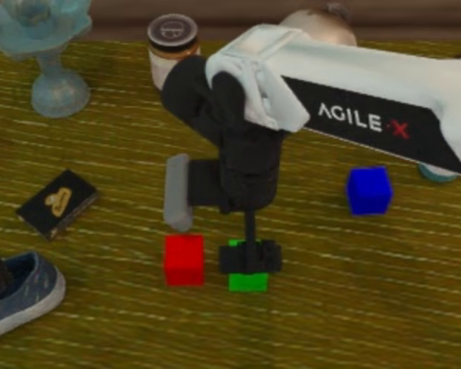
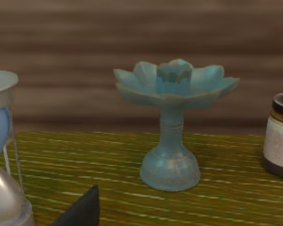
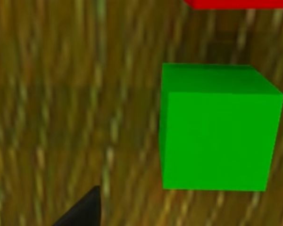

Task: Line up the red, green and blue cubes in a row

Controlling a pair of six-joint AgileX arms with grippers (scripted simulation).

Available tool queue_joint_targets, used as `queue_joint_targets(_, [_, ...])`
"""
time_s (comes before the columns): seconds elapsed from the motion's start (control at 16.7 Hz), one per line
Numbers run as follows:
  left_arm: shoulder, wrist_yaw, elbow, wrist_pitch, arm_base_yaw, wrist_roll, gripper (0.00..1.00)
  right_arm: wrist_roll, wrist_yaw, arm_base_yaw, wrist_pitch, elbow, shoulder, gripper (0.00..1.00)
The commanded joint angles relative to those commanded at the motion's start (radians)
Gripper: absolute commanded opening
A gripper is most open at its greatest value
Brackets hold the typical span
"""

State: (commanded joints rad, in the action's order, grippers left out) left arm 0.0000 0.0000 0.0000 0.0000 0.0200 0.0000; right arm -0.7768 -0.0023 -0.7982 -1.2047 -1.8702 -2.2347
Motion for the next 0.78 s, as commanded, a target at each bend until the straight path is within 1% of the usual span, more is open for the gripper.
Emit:
queue_joint_targets(0.24, [0.0, 0.0, 0.0, 0.0, 0.0, 0.0, 1.0, 0.013, 0.0, 0.011, 0.003, 0.001, -0.004, 1.0])
queue_joint_targets(0.42, [0.0, 0.0, 0.0, 0.0, 0.0, 0.0, 1.0, 0.106, 0.002, 0.057, 0.006, -0.003, -0.009, 1.0])
queue_joint_targets(0.6, [0.0, 0.0, 0.0, 0.0, 0.0, 0.0, 1.0, 0.292, 0.002, 0.139, 0.008, -0.004, -0.017, 1.0])
queue_joint_targets(0.78, [0.0, 0.0, 0.0, 0.0, 0.0, 0.0, 1.0, 0.547, 0.002, 0.239, 0.01, 0.002, -0.027, 1.0])
